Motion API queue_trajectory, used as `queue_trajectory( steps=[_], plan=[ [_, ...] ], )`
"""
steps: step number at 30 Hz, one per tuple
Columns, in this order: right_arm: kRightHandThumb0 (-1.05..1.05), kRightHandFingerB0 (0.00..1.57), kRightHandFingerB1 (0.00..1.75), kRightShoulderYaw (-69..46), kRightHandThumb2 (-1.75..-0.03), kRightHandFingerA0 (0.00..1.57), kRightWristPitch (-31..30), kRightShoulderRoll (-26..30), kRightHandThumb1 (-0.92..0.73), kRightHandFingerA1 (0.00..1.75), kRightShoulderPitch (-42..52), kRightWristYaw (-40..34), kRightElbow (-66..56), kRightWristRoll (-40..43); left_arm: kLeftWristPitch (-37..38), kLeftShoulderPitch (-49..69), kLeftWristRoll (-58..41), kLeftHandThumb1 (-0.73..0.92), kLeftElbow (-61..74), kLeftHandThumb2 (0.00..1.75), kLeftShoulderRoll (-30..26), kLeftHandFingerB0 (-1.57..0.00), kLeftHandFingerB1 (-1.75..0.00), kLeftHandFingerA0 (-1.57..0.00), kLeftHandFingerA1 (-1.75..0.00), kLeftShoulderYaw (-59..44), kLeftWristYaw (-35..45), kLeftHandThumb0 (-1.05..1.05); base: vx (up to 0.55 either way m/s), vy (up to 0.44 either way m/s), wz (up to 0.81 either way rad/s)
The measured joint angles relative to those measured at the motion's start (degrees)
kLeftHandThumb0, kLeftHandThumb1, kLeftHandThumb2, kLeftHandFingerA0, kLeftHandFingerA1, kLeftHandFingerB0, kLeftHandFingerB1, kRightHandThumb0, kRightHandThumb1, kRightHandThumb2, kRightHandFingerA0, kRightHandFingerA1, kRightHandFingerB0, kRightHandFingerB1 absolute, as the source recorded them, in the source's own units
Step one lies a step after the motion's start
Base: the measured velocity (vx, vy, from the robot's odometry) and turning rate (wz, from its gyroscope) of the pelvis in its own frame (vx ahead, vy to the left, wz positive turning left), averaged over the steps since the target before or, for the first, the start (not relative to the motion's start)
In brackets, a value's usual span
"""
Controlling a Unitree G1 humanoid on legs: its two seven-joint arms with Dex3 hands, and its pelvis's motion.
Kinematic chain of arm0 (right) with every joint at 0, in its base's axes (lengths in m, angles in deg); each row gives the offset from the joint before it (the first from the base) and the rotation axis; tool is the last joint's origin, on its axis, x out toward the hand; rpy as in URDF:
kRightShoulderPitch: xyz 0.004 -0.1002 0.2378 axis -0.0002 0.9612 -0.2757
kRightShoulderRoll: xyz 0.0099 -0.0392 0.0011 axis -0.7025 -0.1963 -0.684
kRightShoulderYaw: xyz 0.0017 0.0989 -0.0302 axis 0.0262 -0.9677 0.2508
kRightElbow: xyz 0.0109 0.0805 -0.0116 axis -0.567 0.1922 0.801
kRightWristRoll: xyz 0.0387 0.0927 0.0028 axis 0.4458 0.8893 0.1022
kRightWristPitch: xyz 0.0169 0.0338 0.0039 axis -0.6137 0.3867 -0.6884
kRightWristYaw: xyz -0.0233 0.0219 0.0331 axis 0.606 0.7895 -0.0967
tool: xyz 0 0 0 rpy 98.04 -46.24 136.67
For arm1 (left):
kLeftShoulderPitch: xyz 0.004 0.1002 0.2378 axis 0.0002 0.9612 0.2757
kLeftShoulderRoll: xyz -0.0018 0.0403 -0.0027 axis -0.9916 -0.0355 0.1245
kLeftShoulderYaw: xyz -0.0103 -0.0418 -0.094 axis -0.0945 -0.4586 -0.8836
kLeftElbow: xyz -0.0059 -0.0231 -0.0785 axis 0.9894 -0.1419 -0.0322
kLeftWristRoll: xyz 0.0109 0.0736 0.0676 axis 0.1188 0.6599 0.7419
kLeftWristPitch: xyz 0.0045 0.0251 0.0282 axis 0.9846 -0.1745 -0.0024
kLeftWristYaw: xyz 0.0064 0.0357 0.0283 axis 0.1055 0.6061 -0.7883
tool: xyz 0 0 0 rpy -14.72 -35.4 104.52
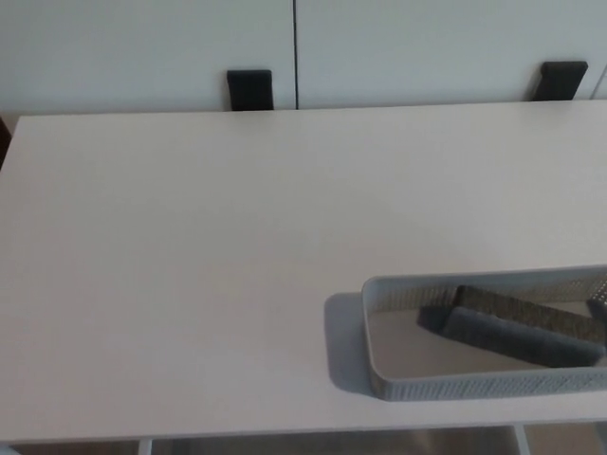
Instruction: The robot walks towards a desk on which an eraser is kept on the left hand side and a container is kept on the right hand side. The robot picks up the eraser using its left hand and places it in the container.
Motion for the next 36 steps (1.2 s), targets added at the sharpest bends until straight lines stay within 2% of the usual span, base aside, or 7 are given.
queue_trajectory(
  steps=[1,10,11,12,19,20,36],
  plan=[
    [-0.62,0.20,0.43,-0.1,-0.56,0.22,0.0,-0.4,-0.56,0.54,-0.1,0.0,-0.2,0.0,0.6,-0.8,0.2,0.68,0.4,0.62,1.8,0.00,-0.29,0.00,-0.32,0.7,-1.0,-0.52,0.00,0.000,0.00],
    [-0.59,0.22,0.47,-0.4,-0.78,0.26,0.6,-2.3,-0.42,0.53,0.2,-0.2,-2.9,-0.1,6.7,-4.0,2.0,0.59,5.4,0.62,14.1,-0.06,-0.26,-0.06,-0.32,5.9,-8.9,-0.31,0.00,0.000,0.00],
    [-0.57,0.23,0.46,-0.2,-0.77,0.27,0.8,-2.3,-0.42,0.53,0.2,-0.4,-3.1,-0.2,7.3,-4.1,2.2,0.65,6.1,1.05,14.7,-0.01,-0.50,-0.03,-0.52,6.3,-9.7,-0.24,0.00,0.000,0.00],
    [-0.57,0.24,0.46,0.0,-0.77,0.27,0.8,-2.3,-0.42,0.52,0.3,-0.5,-3.3,-0.3,7.7,-4.1,2.4,0.60,6.7,0.63,15.0,-0.05,-0.25,-0.05,-0.31,6.7,-10.5,-0.30,0.00,0.000,0.00],
    [-0.60,0.22,0.46,0.9,-0.78,0.26,1.6,-1.9,-0.41,0.54,0.3,-1.6,-3.7,-0.6,11.5,-4.1,4.1,0.62,12.3,1.05,15.7,0.00,-0.50,-0.03,-0.52,9.2,-16.3,-0.28,0.00,0.000,0.00],
    [-0.53,0.27,0.35,1.0,-0.57,0.31,1.7,-1.8,-0.54,0.47,0.2,-1.7,-3.6,-0.7,12.2,-3.9,4.5,0.57,13.1,0.59,15.7,-0.07,-0.28,-0.07,-0.36,9.8,-17.1,-0.38,0.00,0.000,0.00],
    [-0.54,0.28,0.35,2.2,-0.56,0.36,3.8,-0.2,-0.54,0.46,0.0,-2.6,-2.5,-1.3,18.0,-1.2,8.1,0.53,18.5,0.99,15.3,0.00,-0.49,-0.03,-0.52,14.7,-24.7,-0.29,0.00,0.000,0.00]
  ],
)
